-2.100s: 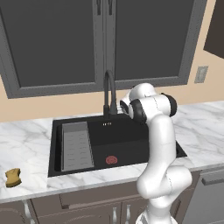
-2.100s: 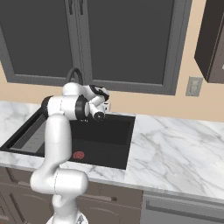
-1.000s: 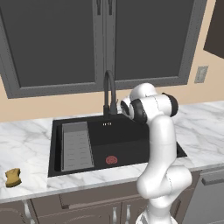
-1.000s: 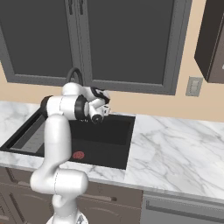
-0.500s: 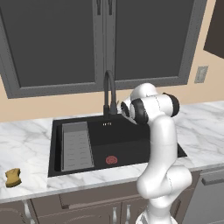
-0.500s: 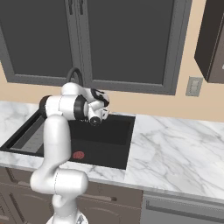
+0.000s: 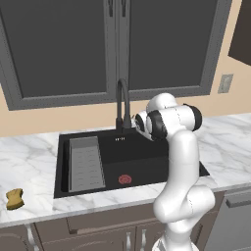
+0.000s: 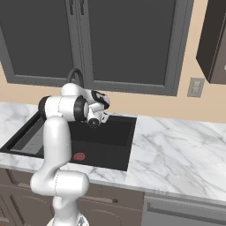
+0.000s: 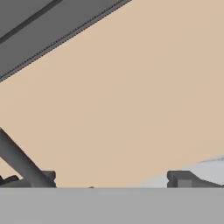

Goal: Soak the sponge with water for a few seconds and then drop it inside the sink.

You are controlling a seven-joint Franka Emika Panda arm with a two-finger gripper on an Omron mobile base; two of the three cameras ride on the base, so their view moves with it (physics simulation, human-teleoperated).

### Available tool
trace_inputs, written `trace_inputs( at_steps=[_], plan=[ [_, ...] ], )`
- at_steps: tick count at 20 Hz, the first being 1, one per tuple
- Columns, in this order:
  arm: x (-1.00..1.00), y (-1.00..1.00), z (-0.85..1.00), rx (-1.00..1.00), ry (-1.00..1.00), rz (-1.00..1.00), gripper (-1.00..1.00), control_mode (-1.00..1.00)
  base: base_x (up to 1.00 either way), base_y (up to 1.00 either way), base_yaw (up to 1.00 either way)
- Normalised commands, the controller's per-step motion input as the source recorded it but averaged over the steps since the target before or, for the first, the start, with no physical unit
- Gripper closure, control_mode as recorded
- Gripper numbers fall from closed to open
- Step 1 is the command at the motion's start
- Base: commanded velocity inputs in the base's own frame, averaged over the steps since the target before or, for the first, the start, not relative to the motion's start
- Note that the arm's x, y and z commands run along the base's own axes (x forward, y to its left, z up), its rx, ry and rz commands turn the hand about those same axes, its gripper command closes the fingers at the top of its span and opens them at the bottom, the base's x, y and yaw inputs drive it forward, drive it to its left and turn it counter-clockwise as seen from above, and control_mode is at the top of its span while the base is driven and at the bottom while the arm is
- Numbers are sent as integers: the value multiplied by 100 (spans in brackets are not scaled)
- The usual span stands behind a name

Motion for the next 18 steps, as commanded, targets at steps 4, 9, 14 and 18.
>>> trace_inputs(
  at_steps=[4, 9, 14, 18],
  plan=[
    [0, -82, -27, 5, 5, -10, -100, -100, 0, 0, 0],
    [0, -91, -48, 0, 0, -10, -100, -100, 0, 0, 0],
    [0, -85, -52, 0, 0, -8, -100, -100, 0, 0, 0],
    [0, -73, -38, 0, 0, -7, -100, -100, 0, 0, 0]
  ],
)
